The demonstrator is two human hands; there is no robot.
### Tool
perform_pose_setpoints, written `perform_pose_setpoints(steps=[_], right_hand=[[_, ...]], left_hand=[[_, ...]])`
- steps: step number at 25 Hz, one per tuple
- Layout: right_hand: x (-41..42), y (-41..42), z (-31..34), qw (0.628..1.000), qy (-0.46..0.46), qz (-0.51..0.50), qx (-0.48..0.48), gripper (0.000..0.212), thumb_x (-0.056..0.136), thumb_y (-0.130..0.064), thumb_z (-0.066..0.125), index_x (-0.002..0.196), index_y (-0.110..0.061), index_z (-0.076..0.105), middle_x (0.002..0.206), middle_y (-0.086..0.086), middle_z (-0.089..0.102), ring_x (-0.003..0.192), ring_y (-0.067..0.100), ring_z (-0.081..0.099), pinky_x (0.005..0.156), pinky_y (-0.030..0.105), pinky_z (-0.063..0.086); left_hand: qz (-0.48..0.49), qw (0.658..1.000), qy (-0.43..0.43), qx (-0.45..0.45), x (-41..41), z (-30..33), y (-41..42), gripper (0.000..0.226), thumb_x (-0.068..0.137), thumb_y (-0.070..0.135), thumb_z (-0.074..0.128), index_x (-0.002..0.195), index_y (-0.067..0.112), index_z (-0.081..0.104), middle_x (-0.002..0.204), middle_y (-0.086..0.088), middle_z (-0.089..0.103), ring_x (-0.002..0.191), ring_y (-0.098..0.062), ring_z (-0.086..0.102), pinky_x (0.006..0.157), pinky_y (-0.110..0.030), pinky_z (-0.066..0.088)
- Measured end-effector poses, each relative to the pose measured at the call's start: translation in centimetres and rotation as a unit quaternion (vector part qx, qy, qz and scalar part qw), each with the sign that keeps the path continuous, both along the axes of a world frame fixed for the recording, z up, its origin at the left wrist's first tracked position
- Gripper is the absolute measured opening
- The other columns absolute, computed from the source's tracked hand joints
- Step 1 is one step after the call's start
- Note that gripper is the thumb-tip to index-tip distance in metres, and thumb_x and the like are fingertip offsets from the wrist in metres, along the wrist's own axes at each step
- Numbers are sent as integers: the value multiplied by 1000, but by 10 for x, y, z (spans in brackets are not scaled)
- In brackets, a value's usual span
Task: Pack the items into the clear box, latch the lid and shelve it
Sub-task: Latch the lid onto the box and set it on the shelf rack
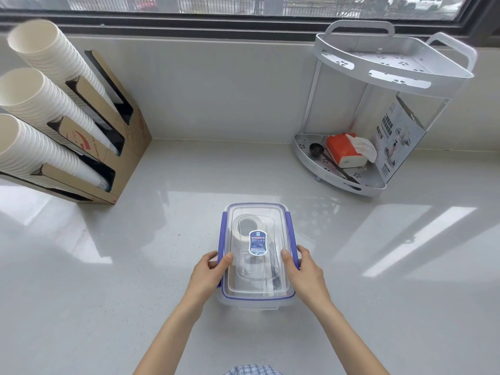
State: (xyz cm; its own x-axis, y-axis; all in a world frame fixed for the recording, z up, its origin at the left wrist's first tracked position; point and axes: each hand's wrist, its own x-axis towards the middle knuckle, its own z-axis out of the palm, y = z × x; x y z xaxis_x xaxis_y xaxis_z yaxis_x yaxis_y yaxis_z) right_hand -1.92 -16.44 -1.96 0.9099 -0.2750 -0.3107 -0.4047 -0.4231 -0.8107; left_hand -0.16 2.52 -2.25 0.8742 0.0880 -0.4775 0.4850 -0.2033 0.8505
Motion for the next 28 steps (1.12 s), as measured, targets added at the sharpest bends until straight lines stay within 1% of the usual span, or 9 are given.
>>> perform_pose_setpoints(steps=[3, 5, 7, 9, 17, 20, 23, 25, 28], right_hand=[[-2, -2, 0, 1000, -22, -5, 18, 34, 90, -38, 50, 113, -14, 56, 70, -6, 55, 67, 7, 53, 58, 17, 40], [2, -3, 3, 999, -33, -14, 23, 28, 89, -38, 51, 97, -13, 62, 67, -4, 53, 60, 7, 49, 53, 13, 38], [6, -6, 8, 999, -40, -24, 24, 27, 88, -38, 52, 82, -14, 61, 63, -3, 48, 56, 10, 44, 48, 9, 38], [9, -8, 15, 998, -49, -27, 24, 24, 88, -37, 53, 75, -17, 59, 60, -3, 47, 55, 10, 43, 46, 4, 36], [29, -27, 66, 994, -106, -30, 18, 21, 86, -42, 55, 72, -26, 59, 62, -3, 53, 56, 9, 45, 48, 5, 37], [42, -35, 96, 990, -141, -26, 14, 21, 86, -42, 56, 80, -23, 63, 69, -2, 59, 59, 8, 49, 51, 12, 39], [58, -43, 126, 982, -185, -29, 10, 24, 85, -43, 55, 94, -22, 64, 78, -7, 63, 69, 4, 54, 57, 16, 39], [68, -49, 146, 976, -215, -32, -3, 29, 85, -42, 55, 100, -19, 65, 83, -7, 63, 73, 6, 55, 59, 15, 38], [82, -58, 177, 970, -242, -24, -14, 28, 85, -43, 55, 94, -18, 65, 74, -10, 61, 69, 6, 54, 58, 16, 37]], left_hand=[[-25, 1000, 10, -7, 2, 0, 3, 36, 83, 40, 55, 103, 10, 58, 94, -4, 63, 81, -16, 58, 65, -23, 46], [-21, 1000, -11, -9, 4, 2, 3, 32, 83, 41, 55, 91, 11, 62, 83, -1, 62, 71, -12, 54, 61, -22, 42], [-14, 1000, -22, -12, 6, 6, 2, 30, 82, 41, 56, 85, 12, 63, 78, 1, 61, 68, -12, 53, 61, -22, 41], [-8, 999, -29, -12, 8, 10, -1, 29, 82, 41, 56, 83, 13, 63, 74, 3, 61, 66, -11, 53, 59, -21, 41], [-13, 994, -105, -35, 32, 56, -14, 30, 80, 42, 58, 82, 13, 66, 74, 3, 65, 66, -11, 57, 62, -21, 45], [-19, 989, -135, -51, 46, 84, -22, 28, 80, 43, 58, 82, 16, 66, 79, 4, 68, 71, -11, 61, 65, -22, 47], [-28, 983, -168, -65, 62, 115, -29, 23, 80, 43, 58, 76, 21, 66, 78, 6, 68, 71, -11, 61, 68, -23, 49], [-41, 978, -192, -70, 72, 136, -34, 25, 79, 43, 58, 76, 20, 66, 75, 6, 67, 67, -11, 59, 65, -21, 49], [-54, 970, -224, -76, 86, 168, -39, 28, 79, 44, 58, 80, 18, 66, 77, 4, 67, 65, -10, 59, 58, -17, 48]])
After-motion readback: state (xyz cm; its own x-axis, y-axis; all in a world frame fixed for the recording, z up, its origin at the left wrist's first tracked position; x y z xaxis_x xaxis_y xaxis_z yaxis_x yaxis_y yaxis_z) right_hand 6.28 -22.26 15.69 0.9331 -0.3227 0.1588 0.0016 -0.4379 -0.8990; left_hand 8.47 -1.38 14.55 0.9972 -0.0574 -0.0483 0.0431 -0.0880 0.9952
